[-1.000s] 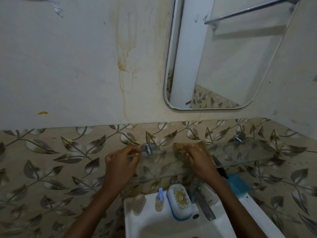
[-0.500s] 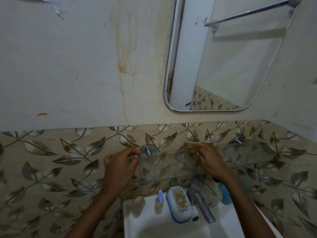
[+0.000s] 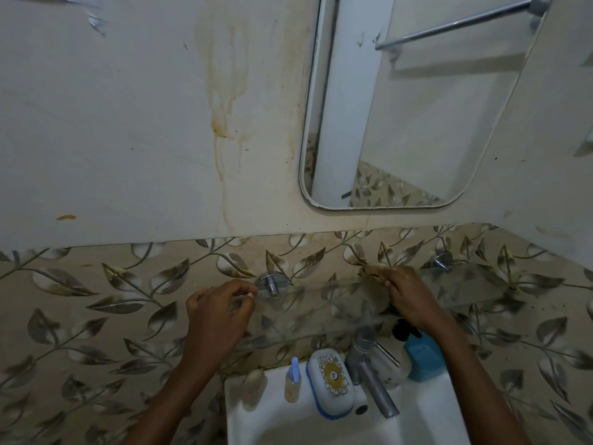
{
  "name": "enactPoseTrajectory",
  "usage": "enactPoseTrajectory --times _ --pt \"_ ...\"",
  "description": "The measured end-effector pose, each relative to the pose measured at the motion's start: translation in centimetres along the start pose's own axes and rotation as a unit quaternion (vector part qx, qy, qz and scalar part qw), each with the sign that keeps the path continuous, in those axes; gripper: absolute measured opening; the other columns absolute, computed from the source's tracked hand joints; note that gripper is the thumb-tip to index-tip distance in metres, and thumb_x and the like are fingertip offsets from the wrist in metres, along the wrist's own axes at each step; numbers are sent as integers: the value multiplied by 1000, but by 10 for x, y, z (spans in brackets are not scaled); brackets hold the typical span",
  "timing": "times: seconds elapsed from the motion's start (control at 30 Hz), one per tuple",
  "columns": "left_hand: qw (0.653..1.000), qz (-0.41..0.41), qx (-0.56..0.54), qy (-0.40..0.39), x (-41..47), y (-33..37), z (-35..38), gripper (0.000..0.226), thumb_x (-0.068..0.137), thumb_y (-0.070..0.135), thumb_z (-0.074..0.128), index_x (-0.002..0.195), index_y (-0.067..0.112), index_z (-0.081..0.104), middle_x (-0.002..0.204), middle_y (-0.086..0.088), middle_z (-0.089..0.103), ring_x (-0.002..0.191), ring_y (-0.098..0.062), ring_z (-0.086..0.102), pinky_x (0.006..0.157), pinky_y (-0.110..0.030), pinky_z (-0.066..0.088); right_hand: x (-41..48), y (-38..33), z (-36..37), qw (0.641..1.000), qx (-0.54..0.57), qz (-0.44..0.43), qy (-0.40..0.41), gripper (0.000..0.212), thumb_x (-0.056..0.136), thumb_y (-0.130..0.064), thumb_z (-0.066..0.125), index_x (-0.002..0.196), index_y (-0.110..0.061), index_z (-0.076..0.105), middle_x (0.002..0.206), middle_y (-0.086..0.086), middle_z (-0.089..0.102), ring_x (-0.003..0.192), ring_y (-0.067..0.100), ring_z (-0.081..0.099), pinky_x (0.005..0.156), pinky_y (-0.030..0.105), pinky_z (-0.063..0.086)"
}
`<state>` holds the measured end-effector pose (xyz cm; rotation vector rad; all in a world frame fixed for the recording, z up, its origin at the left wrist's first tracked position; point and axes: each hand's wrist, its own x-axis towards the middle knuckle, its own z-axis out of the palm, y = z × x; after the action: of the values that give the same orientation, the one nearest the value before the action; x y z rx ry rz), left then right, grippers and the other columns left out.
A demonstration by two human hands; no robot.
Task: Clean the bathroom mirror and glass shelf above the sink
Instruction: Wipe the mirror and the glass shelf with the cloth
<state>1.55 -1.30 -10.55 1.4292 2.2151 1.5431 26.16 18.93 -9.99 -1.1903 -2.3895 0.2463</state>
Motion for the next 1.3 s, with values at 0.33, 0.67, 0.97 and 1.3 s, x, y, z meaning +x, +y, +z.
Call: enactPoseTrajectory --times 0.33,0.67,0.97,1.3 --pt "1000 1 -13 9 0 -1 0 15 85 13 62 79 25 67 80 9 70 81 -17 67 91 -59 44 -55 20 -17 991 102 -70 -43 26 97 -36 37 121 -45 39 117 -21 49 90 -25 46 75 -4 37" --pt "999 -10 -34 6 -2 3 -4 11 83 26 57 78 28 67 79 12 69 84 -16 66 93 -59 44 -15 16 -2 998 26 -51 3 36 94 -1 43 127 -7 54 129 12 54 120 25 48 103 37 39" --pt "999 -5 -46 11 -1 4 -5 18 78 31 51 78 26 68 77 12 69 81 -16 66 90 -59 45 -37 63 -34 998 50 24 23 32 96 -3 41 124 -10 54 108 -1 57 83 -3 49 67 7 35" --pt "999 0 -41 12 0 0 -3 19 78 30 50 77 26 69 78 12 69 81 -17 66 90 -59 45 -40 58 -15 998 51 -31 -9 39 98 -11 40 134 -23 46 128 -9 46 108 7 45 92 27 39"
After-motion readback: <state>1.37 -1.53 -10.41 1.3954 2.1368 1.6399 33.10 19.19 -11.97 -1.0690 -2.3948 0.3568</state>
